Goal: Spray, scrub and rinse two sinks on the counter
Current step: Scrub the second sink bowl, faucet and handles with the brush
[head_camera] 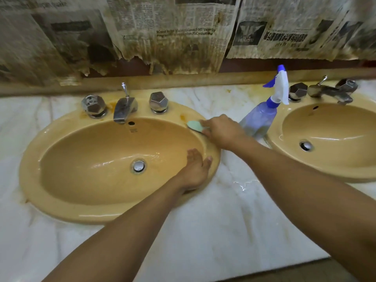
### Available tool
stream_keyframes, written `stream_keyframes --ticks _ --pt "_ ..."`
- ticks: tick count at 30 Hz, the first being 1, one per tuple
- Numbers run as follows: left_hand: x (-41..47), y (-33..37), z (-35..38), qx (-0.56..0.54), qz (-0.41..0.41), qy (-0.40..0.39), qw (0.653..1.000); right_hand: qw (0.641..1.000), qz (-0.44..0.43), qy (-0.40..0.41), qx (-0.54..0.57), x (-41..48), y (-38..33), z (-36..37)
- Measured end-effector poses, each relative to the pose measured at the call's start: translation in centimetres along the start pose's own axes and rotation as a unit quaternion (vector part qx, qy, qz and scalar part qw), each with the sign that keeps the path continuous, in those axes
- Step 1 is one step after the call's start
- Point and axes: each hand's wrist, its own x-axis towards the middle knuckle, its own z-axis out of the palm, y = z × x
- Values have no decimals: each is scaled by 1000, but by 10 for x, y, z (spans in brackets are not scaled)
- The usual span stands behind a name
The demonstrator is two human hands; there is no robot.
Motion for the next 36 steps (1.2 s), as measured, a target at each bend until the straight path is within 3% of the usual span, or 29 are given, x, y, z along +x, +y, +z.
stream_keyframes --ticks 3,8,12,16,20,25,28,31,36 --pt "27 2 1 -73 -31 60 995 999 -29 4 23 30 -17 1" --pt "52 12 0 -152 -72 165 972 995 -60 -77 36 42 21 -25" --pt "60 11 1 -190 -60 202 959 994 -76 -35 68 72 -4 -22" --pt "60 2 1 -185 -45 213 958 989 -126 -62 54 80 -33 -26" --pt "62 1 -4 -219 -64 215 950 987 -111 -118 0 73 -1 -48" --pt "65 2 -15 -275 -104 201 934 994 -81 -19 68 88 -22 -28" --pt "75 -2 -41 -332 -145 203 910 994 -62 -23 82 90 -37 -26" --pt "88 -9 -68 -392 -202 201 875 995 -42 -64 65 68 -7 -35" --pt "107 -13 -75 -442 -213 220 843 993 -26 2 118 70 4 -23"
